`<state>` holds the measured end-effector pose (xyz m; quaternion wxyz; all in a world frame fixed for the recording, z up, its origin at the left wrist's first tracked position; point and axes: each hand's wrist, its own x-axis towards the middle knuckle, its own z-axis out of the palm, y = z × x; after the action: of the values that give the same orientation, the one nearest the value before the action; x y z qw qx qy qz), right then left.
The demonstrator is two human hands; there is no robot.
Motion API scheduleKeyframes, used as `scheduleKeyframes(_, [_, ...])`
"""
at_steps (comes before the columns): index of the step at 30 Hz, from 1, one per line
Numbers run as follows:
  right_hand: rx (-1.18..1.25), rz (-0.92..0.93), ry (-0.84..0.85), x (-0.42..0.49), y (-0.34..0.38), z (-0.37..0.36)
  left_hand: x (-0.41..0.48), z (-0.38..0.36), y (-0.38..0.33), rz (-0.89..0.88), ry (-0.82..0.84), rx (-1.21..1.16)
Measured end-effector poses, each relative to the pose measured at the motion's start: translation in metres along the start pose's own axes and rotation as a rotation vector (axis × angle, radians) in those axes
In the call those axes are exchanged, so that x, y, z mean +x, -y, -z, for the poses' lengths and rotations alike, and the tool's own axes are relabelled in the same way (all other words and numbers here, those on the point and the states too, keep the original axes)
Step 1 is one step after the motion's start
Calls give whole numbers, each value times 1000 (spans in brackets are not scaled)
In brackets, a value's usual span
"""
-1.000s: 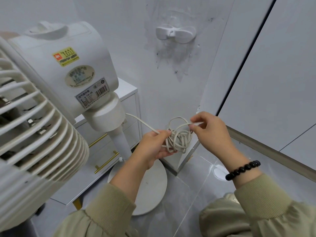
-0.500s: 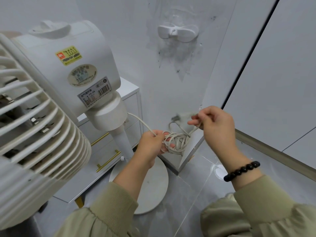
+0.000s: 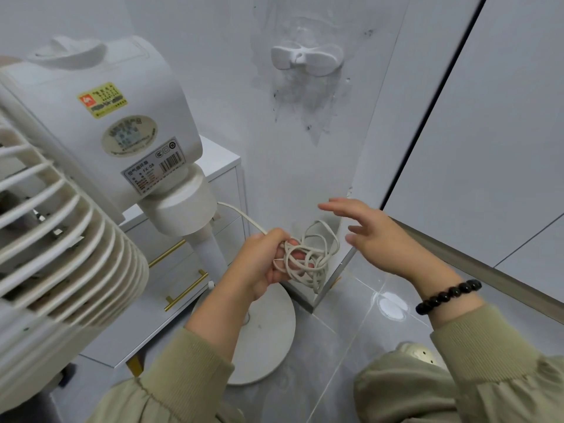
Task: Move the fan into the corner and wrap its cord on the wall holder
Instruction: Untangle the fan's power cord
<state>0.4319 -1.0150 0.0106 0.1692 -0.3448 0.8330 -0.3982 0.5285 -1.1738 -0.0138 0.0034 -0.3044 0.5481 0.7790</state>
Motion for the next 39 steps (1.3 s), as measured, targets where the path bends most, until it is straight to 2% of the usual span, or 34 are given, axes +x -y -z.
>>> scheduleKeyframes(2, [-26,63,89,-2,0,1,0,1,0,40,30,-67])
scheduleKeyframes(7, [69,31,-90,-1,2,2,1,2,0,78,104,-118])
scheduleKeyframes(11, [231,-40,-82,-1,3,-1,4,2,1,54,117,-108])
scheduleKeyframes(14, [205,-69,-119,1,3,-4,6,2,3,45,150,-84])
scheduleKeyframes(16, [284,-89,-117,2,4,-4,7,0,6,-6,175,-10])
scheduleKeyframes(19, [450,-176,-115,2,5,-6,8,-1,12,-93,134,60])
scheduleKeyframes(22, [397,-247,-131,3,3,-14,10,-2,14,-164,95,126])
scheduleKeyframes(24, [459,-299,-144,4,2,-17,12,-2,14,-182,65,135])
scheduleKeyframes(27, [664,-311,-143,4,1,-17,14,-4,18,-179,23,144])
scheduleKeyframes(30, [753,-297,-121,3,3,-12,16,-4,23,-220,5,165])
scheduleKeyframes(34, [909,-289,-43,3,5,-6,16,-1,20,-155,123,167])
scheduleKeyframes(36, [920,-273,-8,3,5,-4,13,-2,19,-148,205,192])
scheduleKeyframes(39, [912,-241,23,2,4,-2,11,-3,18,-157,242,177])
